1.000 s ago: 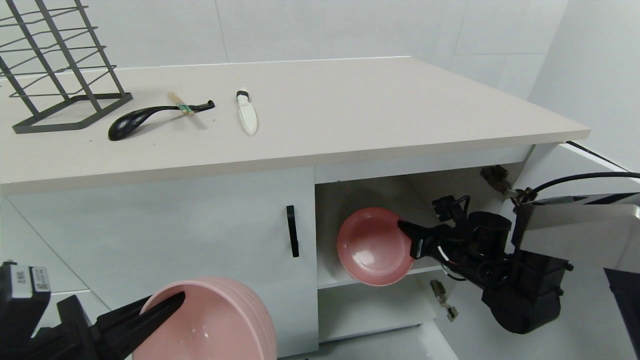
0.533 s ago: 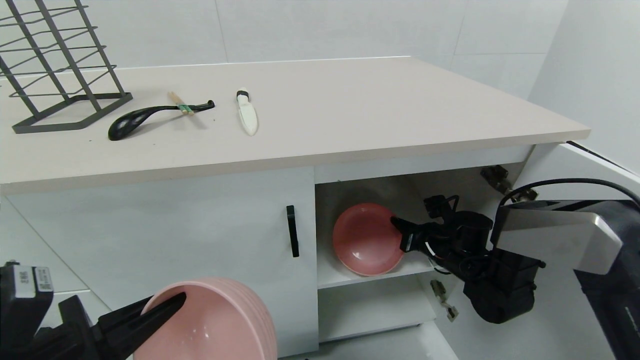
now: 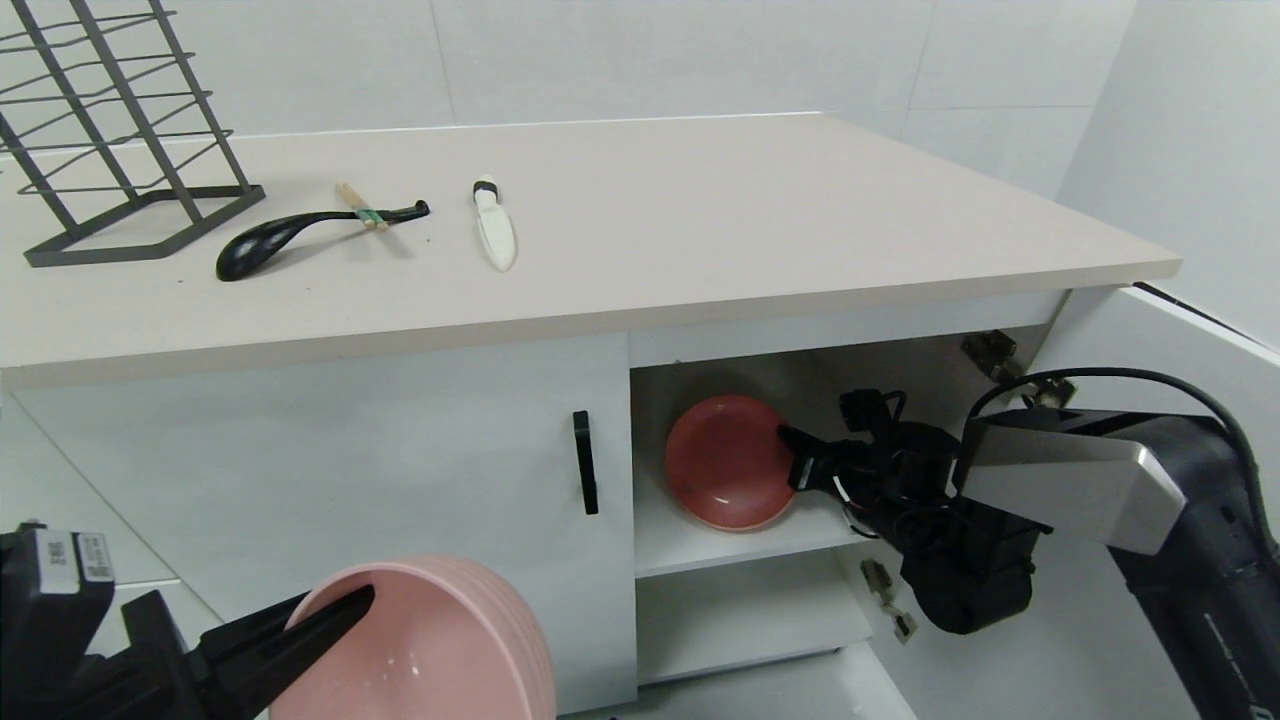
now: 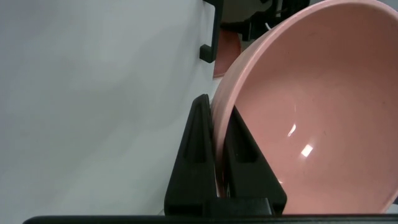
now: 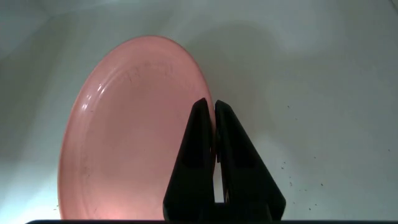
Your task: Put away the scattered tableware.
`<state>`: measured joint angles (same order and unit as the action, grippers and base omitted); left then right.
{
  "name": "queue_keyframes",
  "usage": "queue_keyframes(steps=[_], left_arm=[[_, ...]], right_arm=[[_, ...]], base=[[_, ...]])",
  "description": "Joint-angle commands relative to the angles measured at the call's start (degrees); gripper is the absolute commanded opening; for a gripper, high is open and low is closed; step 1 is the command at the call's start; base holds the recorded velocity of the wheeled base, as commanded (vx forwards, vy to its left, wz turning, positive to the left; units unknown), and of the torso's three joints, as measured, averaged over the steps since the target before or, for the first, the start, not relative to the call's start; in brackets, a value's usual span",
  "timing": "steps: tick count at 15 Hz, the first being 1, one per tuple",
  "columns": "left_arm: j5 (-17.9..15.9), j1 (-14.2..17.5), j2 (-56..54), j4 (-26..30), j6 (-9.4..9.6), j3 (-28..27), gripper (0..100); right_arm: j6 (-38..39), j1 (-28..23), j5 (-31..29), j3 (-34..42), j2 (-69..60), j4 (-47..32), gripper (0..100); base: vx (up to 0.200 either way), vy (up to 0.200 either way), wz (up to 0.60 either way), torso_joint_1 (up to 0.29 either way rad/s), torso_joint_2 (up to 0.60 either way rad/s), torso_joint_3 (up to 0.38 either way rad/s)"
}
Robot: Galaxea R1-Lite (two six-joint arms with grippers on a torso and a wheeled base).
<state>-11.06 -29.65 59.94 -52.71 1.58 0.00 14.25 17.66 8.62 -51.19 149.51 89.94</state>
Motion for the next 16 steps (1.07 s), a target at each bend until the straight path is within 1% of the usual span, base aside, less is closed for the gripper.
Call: queue_keyframes(steps=[1,4,5,8,11,12,13,15,16], left_arm=[[-0.02,0.03,0.0,-0.02,0.0,0.0,0],[-0.02,0.03,0.09,-0.02,0.0,0.0,0],[-0.02,-0.06,0.09,-0.02,0.0,0.0,0],[-0.02,0.03,0.09,-0.02,0.0,0.0,0],[0.07,0.03,0.62,-0.02,-0.27,0.0,0],[0.07,0.03,1.05,-0.02,-0.35,0.0,0],[0.07,0.03,1.14,-0.02,-0.44,0.0,0],[0.07,0.03,1.14,-0.02,-0.44,0.0,0],[0.07,0.03,1.14,0.07,-0.53,0.0,0]], right_arm=[[-0.1,0.0,0.08,-0.14,0.35,0.06,0],[-0.45,0.0,-0.01,-0.32,0.7,0.06,0],[-0.63,0.0,0.08,-0.49,1.23,0.06,100],[-1.07,0.09,-0.09,-3.57,2.19,0.06,100],[-6.25,-0.61,-0.36,-2.42,0.08,0.06,100],[-6.6,-0.7,-0.36,0.48,-4.49,0.06,100],[-6.78,0.0,-0.36,5.31,-9.32,0.06,100],[-7.04,3.34,-0.36,16.12,-16.97,0.06,100],[-7.04,5.98,-0.36,23.85,-21.62,0.06,100]], base=[[0.0,0.0,0.0,0.0,0.0,0.0],[0.0,0.0,0.0,0.0,0.0,0.0],[0.0,0.0,0.0,0.0,0.0,0.0],[0.0,0.0,0.0,0.0,0.0,0.0],[0.0,0.0,0.0,0.0,0.0,0.0],[0.0,0.0,0.0,0.0,0.0,0.0],[0.0,0.0,0.0,0.0,0.0,0.0],[0.0,0.0,0.0,0.0,0.0,0.0],[0.0,0.0,0.0,0.0,0.0,0.0]])
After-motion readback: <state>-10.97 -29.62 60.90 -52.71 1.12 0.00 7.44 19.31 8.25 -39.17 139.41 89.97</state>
